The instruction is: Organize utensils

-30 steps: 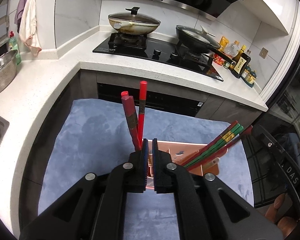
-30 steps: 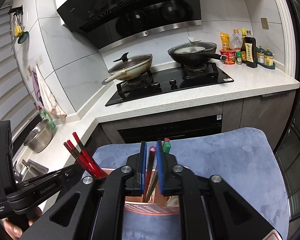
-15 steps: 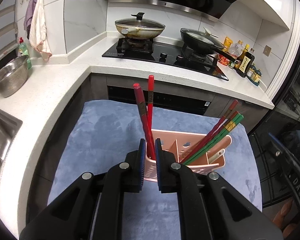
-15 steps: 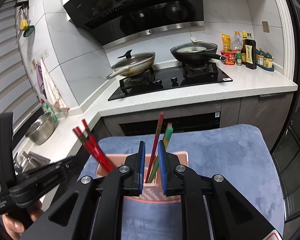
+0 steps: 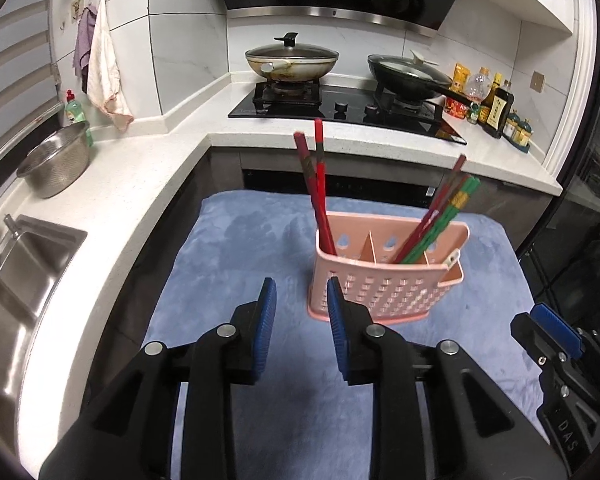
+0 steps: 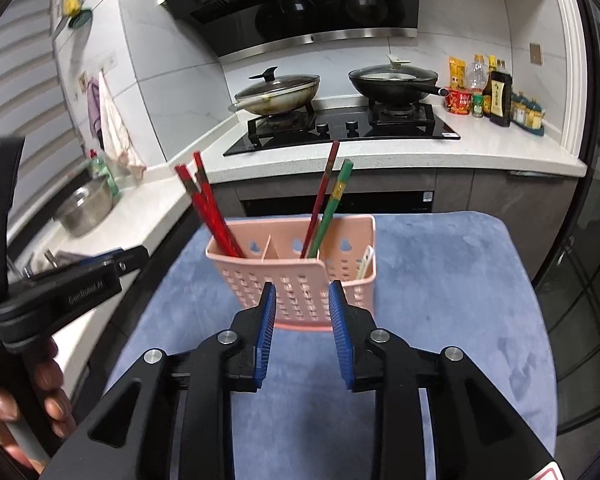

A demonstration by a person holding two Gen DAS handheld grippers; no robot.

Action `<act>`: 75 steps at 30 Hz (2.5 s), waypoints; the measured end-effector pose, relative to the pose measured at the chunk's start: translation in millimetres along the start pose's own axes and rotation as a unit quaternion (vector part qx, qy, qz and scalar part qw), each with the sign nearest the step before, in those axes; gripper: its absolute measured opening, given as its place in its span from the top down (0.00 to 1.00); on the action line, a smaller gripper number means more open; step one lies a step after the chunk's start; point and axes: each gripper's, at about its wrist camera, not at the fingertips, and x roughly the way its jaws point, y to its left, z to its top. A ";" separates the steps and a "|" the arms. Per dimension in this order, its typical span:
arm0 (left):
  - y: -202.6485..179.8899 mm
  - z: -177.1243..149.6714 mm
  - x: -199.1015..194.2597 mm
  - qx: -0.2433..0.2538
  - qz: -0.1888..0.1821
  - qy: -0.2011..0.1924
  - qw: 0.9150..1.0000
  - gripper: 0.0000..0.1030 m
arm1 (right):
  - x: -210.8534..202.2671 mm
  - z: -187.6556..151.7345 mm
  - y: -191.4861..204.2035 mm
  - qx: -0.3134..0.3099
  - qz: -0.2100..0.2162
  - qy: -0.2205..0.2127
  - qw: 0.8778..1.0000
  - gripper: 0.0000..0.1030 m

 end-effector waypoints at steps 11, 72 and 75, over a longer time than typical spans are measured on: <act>0.4 -37.7 -22.7 0.010 0.017 0.004 1.000 0.67 | -26.8 -35.6 11.8 -0.018 -0.016 0.013 1.000 0.68; 12.1 -100.1 -26.3 0.014 0.076 0.027 0.997 0.11 | -35.4 -86.0 -14.5 -0.010 -0.098 0.044 0.994 0.06; 11.8 -100.8 -26.2 0.014 0.078 0.027 0.996 0.11 | -34.2 -86.5 -14.7 -0.010 -0.099 0.047 0.994 0.07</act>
